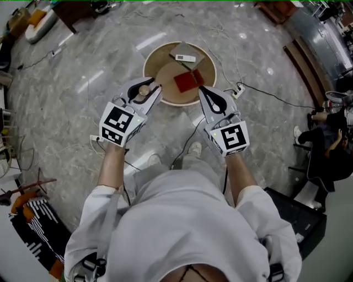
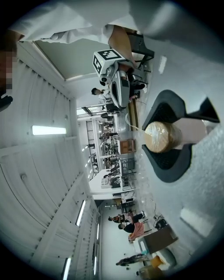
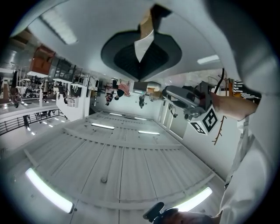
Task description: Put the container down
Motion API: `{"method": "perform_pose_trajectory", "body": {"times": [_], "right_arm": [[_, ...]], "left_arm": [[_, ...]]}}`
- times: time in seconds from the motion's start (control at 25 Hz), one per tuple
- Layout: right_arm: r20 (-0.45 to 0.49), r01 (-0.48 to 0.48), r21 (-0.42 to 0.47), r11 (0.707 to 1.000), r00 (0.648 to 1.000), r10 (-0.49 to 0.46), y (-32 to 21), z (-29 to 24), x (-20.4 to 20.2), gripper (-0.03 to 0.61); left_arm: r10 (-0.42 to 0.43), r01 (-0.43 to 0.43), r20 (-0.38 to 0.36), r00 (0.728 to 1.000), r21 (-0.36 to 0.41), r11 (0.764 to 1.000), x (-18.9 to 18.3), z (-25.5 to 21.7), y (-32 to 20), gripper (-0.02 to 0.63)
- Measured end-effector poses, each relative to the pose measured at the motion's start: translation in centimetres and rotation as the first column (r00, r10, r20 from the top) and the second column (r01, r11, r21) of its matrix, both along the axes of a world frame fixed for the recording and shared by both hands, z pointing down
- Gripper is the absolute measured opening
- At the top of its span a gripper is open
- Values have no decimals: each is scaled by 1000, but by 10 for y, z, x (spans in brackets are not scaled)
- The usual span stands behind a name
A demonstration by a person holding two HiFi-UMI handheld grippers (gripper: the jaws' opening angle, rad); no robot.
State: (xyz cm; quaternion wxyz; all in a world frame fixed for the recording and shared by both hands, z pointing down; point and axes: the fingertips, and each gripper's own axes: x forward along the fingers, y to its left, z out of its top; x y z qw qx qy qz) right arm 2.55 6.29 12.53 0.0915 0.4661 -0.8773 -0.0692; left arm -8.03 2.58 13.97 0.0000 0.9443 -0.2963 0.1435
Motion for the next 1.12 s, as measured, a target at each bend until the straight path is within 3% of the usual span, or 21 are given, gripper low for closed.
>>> {"method": "perform_pose_trajectory", "body": {"times": [0.32,0.56,0.76,1.12], "right_arm": [[-15,155,12,988,988,-154,-47,10,44,5],[-20,169,0,986,985,-169,-82,26,69,5],[-13,132,0,991,991,-132,-112,40,76,5],[-3,-8,-12,1000,1000,8,-175,61,54,5]], "left_arm": [[-150,150,-8,989,7,989,39,13,-32,103],[-183,183,-5,983,-7,983,57,31,-58,103],[-153,151,41,987,45,988,60,52,-89,103],[-4,2,28,1000,66,998,51,95,-162,103]]}}
